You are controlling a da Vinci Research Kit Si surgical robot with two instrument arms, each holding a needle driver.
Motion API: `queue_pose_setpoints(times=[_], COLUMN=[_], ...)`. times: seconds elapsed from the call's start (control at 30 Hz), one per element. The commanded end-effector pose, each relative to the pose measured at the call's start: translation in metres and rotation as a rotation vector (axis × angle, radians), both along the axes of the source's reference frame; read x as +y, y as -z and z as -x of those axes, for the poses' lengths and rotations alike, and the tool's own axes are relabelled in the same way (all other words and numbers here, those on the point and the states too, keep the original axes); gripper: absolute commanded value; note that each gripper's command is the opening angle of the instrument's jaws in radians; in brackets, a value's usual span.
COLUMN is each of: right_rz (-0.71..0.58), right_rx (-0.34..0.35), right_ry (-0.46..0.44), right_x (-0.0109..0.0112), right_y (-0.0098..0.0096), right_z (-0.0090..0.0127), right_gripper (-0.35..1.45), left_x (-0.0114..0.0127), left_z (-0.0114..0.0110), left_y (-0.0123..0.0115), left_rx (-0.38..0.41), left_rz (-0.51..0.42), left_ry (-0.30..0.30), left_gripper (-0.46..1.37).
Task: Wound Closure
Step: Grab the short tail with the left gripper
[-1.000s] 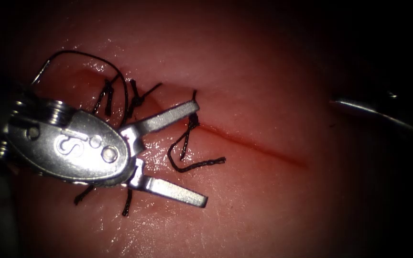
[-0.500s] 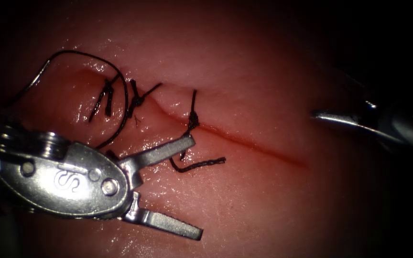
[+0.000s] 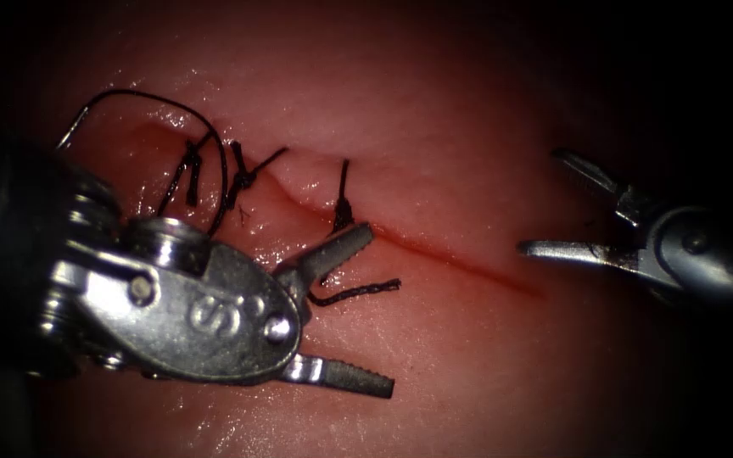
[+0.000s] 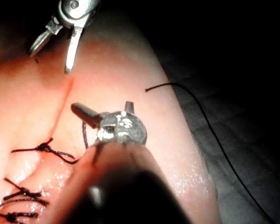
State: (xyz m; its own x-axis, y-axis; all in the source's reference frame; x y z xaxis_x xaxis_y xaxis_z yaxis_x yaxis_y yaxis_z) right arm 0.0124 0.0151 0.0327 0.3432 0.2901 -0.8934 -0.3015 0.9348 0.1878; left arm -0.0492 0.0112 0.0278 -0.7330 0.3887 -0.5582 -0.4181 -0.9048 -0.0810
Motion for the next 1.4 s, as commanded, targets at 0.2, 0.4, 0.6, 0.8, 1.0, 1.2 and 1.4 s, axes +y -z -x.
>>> queue_pose_setpoints(times=[0.2, 0.4, 0.6, 0.8, 1.0, 1.2, 1.4], right_rz=[0.0, 0.0, 0.003, 0.004, 0.005, 0.007, 0.008], right_rx=[0.002, 0.002, 0.001, 0.002, 0.001, 0.002, 0.002], right_ry=[0.004, 0.004, 0.004, 0.004, 0.004, 0.005, 0.005], right_x=[-0.0001, -0.0001, -0.0002, -0.0003, -0.0004, -0.0005, -0.0006], right_y=[-0.0001, -0.0002, -0.0004, -0.0005, -0.0006, -0.0007, -0.0008], right_z=[0.0, 0.0, 0.0, -0.0001, -0.0002, -0.0002, -0.0002], right_gripper=[1.09, 1.06, 1.05, 1.05, 1.05, 1.05, 1.05], left_x=[-0.0006, -0.0008, -0.0012, -0.0008, -0.0005, -0.0002, 0.0003], left_z=[0.0002, -0.0001, 0.0005, 0.0004, 0.0001, 0.0001, 0.0], left_y=[-0.0023, -0.0035, -0.0052, -0.006, -0.0068, -0.0064, -0.0057], left_rx=[0.04, 0.029, 0.027, 0.03, 0.034, 0.03, 0.023], left_rz=[0.001, 0.0, 0.005, 0.013, 0.017, 0.016, 0.03], left_ry=[-0.026, -0.045, -0.053, -0.058, -0.06, -0.065, -0.098], left_gripper=[0.63, 0.51, 0.46, 0.32, 0.24, -0.35, -0.35])
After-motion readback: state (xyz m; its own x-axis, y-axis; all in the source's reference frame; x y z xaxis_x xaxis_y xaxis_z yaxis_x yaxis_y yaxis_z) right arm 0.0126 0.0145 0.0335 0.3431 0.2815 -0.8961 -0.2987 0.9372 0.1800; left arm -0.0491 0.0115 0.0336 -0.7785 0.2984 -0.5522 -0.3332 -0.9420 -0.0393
